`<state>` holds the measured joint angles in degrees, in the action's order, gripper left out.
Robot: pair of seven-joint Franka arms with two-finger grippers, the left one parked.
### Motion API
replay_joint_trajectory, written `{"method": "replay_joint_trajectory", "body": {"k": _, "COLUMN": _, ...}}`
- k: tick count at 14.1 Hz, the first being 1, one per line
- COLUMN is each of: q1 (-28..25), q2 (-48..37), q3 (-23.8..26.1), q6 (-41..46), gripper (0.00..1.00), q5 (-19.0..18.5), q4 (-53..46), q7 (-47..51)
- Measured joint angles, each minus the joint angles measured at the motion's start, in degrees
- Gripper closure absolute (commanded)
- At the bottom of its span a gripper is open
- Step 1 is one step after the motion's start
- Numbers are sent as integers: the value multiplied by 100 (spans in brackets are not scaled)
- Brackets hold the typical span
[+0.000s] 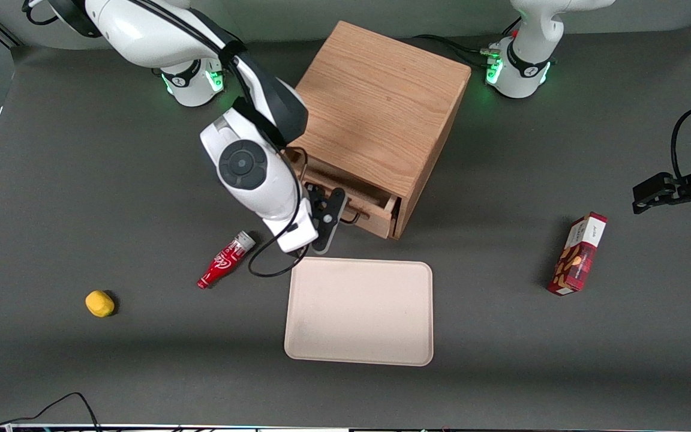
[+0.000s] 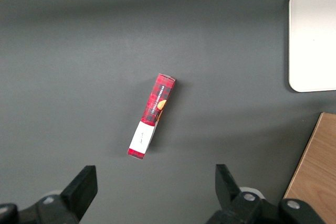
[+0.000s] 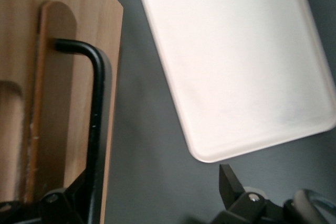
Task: Open upper drawer
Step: 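Pull the upper drawer out of the cabinet with the right gripper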
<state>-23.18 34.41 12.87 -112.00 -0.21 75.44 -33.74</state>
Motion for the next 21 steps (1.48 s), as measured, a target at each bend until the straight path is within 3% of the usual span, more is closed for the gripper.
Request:
{"method": "replay_joint_trajectory", "body": {"k": 9, "q1": 38, "q2": 301, "q3": -686, "q6": -91, "gripper": 0, "q5": -11, "q4": -640, "q7": -440}}
{"method": "replay_joint_trajectory", "body": {"k": 17, "q1": 109, "q2": 456, "q3": -878, "q6": -422, "gripper": 0, "q5": 7, "q4": -861, "q7": -436}}
{"method": "replay_joint_trajectory", "body": {"k": 21, "q1": 104, "q2": 381, "q3": -854, "q6": -416, "gripper": 0, "q5": 324, "q4": -1005, "q7": -99}}
